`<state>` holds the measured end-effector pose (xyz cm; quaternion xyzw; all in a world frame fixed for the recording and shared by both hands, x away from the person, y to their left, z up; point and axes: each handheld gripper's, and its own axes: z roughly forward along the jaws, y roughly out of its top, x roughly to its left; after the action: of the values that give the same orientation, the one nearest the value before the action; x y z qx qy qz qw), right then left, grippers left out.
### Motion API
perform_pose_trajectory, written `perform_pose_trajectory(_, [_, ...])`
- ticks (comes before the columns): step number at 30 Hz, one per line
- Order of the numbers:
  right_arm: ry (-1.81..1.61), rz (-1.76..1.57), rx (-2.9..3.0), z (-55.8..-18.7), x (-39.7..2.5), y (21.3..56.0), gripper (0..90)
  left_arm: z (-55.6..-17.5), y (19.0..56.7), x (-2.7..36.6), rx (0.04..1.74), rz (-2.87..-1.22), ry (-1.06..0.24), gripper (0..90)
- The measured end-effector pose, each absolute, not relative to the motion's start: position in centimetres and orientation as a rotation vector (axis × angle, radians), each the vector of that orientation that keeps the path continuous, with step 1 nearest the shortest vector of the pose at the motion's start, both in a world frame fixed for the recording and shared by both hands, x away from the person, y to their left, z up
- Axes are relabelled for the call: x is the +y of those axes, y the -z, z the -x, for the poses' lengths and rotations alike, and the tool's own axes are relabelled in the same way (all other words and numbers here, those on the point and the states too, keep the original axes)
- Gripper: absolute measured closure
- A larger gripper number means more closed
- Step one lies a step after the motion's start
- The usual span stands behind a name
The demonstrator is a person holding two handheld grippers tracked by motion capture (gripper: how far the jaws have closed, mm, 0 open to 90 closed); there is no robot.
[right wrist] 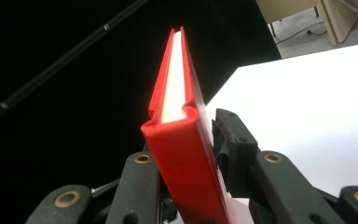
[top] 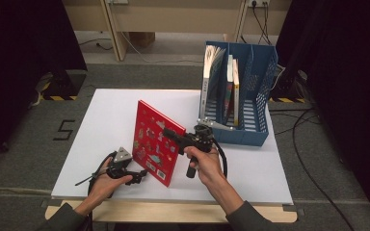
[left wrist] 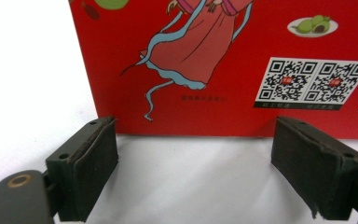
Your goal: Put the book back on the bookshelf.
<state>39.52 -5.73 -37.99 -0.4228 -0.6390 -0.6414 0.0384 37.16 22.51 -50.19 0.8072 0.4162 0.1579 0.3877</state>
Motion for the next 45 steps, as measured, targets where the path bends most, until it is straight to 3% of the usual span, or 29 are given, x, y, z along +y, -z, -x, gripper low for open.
perform_pose_trajectory(12, [1.962,1.365,-1.816,-40.5,-6.2,38.3,72.5,-37.3,50.2,22.8,1.073,-2.023,-0.378,14.7])
perform_pose_trajectory(23, [2.025,1.441,-1.727,-41.2,-9.1,36.8,72.6,-37.7,50.1,23.4,1.117,-1.959,-0.351,14.7])
perform_pose_trajectory(36, [2.172,1.514,-1.650,-38.7,-16.0,32.9,72.3,-38.2,49.6,24.7,1.168,-1.859,-0.291,14.7])
perform_pose_trajectory(45, [2.331,1.574,-1.539,-35.6,-21.7,31.3,72.5,-39.2,49.5,26.3,1.218,-1.861,-0.430,14.7])
